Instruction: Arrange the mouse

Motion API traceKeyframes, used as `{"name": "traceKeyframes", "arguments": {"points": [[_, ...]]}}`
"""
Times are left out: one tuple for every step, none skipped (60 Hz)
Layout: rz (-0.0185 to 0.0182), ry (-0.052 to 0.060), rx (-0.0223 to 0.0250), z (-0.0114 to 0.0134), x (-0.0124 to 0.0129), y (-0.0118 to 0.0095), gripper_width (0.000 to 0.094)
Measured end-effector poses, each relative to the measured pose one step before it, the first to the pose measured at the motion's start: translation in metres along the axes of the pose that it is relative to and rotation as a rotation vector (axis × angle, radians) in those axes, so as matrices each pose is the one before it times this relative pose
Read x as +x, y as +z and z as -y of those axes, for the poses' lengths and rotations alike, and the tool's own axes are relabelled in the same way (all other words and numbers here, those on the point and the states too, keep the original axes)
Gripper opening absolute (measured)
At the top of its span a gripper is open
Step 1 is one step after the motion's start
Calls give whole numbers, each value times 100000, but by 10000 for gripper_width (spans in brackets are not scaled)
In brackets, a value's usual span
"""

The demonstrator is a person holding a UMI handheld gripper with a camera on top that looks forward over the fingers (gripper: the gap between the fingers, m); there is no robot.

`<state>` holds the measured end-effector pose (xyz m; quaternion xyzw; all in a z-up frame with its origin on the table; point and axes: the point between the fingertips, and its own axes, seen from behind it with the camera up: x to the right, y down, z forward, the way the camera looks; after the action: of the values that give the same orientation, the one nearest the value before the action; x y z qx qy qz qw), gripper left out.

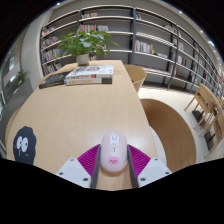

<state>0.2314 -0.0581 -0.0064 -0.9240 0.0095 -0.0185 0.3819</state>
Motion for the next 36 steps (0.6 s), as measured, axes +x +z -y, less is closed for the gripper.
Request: {"name": "traceKeyframes", "arguments": {"points": [[-66, -175, -739, -52, -104, -8, 457], [171, -110, -736, -40, -150, -48, 447], [320, -122, -785, -49, -176, -29, 434], [187, -25, -651, -140, -197, 3, 420], [240, 86, -1116, -66, -134, -6, 419], [178, 190, -1084, -55, -155, -61, 394], [-79, 390, -758, 85, -116, -105, 384], [-287, 527, -706, 116, -127, -174, 376], [-422, 618, -137, 285, -140, -261, 362], [-488, 516, 174, 396, -205, -365, 359], [-701, 402, 632, 553, -175, -429, 352], [-770, 199, 987, 685, -236, -414, 336], [-898, 341, 1688, 759, -55, -592, 335], [-840, 377, 1822, 973, -281, -680, 335], [-483, 415, 1970, 1050, -401, -673, 335], [-81, 633, 2122, 1177, -531, -716, 335], [-21, 800, 1886, 1525, -719, -665, 335], [197, 760, 2128, 1212, -667, -679, 336], [31, 499, 1977, 1421, -523, -571, 334], [262, 372, 2387, 927, -694, -703, 334], [96, 146, 2474, 1229, -850, -685, 334], [210, -241, 2275, 1443, -1001, -660, 334], [660, -623, 2003, 788, -915, -646, 334], [587, -251, 2137, 1382, -1142, -584, 334], [877, -68, 2130, 1099, -1148, -586, 334], [1000, -23, 2106, 1014, -1161, -581, 334], [1001, -97, 1875, 898, -1214, -508, 333], [823, -265, 1465, 927, -1152, -994, 332], [737, -648, 966, 742, -1100, 334, 332], [948, -711, 1450, 406, -1208, -977, 332], [649, -926, 690, 532, -1079, 444, 332], [850, -747, 1014, 143, -1186, -900, 331], [763, -524, 443, 186, -1148, -211, 332], [807, -240, 187, 83, -1152, -142, 331], [1032, -125, -531, 300, -1095, -295, 330], [1248, -141, -395, -102, -1145, -20, 331]]}}
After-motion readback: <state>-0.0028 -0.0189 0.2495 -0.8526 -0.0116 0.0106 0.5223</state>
